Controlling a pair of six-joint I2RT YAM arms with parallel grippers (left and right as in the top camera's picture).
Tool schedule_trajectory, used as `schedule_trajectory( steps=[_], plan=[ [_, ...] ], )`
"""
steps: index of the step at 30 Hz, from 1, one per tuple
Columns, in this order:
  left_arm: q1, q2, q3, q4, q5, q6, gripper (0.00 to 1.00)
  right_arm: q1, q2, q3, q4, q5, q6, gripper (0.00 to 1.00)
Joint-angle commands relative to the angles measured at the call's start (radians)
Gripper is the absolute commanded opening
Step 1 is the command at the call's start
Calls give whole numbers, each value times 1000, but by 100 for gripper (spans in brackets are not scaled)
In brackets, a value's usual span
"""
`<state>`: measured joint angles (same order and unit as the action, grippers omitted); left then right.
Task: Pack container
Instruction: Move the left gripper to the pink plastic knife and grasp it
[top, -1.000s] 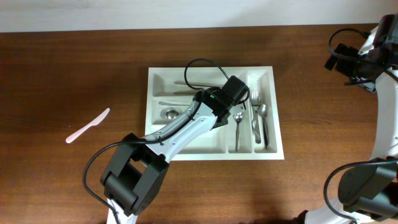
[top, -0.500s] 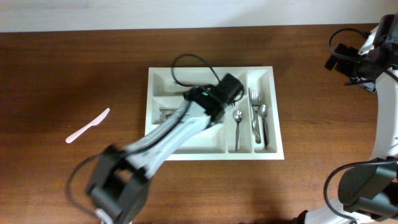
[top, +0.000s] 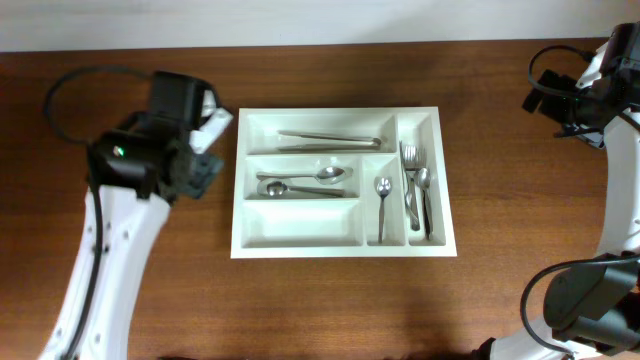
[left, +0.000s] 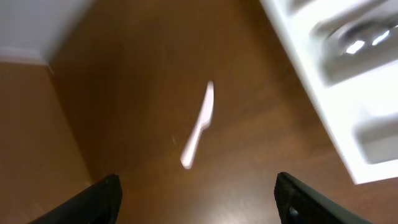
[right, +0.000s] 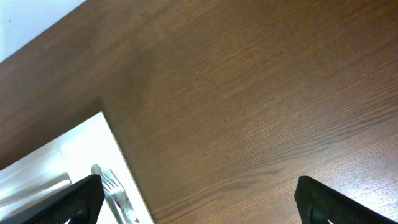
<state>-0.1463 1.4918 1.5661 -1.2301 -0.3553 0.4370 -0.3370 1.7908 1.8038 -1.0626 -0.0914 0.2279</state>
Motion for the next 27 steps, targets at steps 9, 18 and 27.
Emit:
schedule_trajectory(
  steps=[9, 18, 27],
  plan=[
    [305, 186, -163, 103, 239, 194, 87, -4, -6, 19, 3, -2, -2, 99],
    [495, 332, -162, 131, 397, 550, 89, -4, -6, 19, 3, -2, -2, 99],
    [527, 450, -162, 265, 392, 758, 75, -4, -6, 19, 3, -2, -2, 99]
  ],
)
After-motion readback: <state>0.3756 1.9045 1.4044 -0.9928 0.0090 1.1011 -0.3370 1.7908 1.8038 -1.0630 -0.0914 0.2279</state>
